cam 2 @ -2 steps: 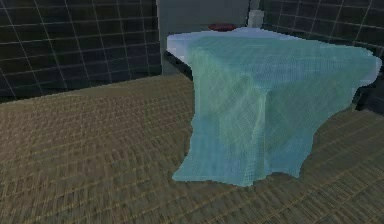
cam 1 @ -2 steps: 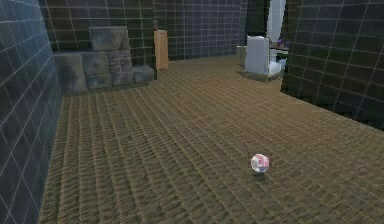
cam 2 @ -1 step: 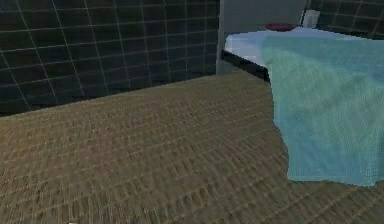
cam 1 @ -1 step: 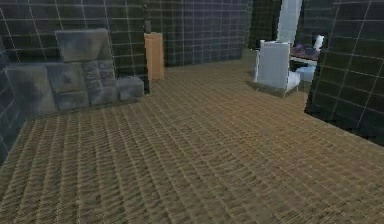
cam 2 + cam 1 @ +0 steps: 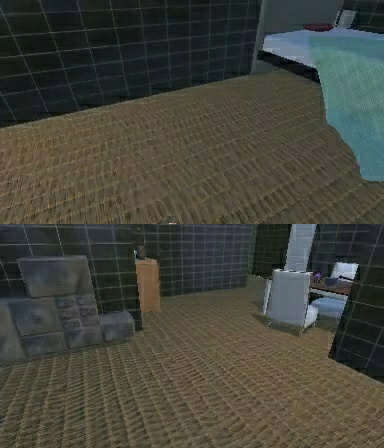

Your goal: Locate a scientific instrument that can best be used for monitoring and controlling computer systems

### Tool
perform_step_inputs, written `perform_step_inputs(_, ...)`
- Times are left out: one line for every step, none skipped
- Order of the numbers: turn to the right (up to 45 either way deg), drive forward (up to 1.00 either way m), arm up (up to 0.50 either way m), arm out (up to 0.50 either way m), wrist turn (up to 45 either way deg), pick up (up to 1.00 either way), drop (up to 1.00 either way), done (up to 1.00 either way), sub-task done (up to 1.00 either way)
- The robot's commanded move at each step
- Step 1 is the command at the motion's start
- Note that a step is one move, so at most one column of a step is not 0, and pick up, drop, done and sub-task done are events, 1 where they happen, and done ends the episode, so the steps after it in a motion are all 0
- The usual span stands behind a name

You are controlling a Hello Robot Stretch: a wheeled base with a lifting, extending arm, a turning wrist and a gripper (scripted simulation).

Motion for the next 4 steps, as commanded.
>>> perform_step_inputs(6.0, 0.0, 0.0, 0.0, 0.0, 0.0, 0.0, 0.0, 0.0)
perform_step_inputs(0.0, 1.0, 0.0, 0.0, 0.0, 0.0, 0.0, 0.0, 0.0)
perform_step_inputs(0.0, 1.0, 0.0, 0.0, 0.0, 0.0, 0.0, 0.0, 0.0)
perform_step_inputs(0.0, 1.0, 0.0, 0.0, 0.0, 0.0, 0.0, 0.0, 0.0)
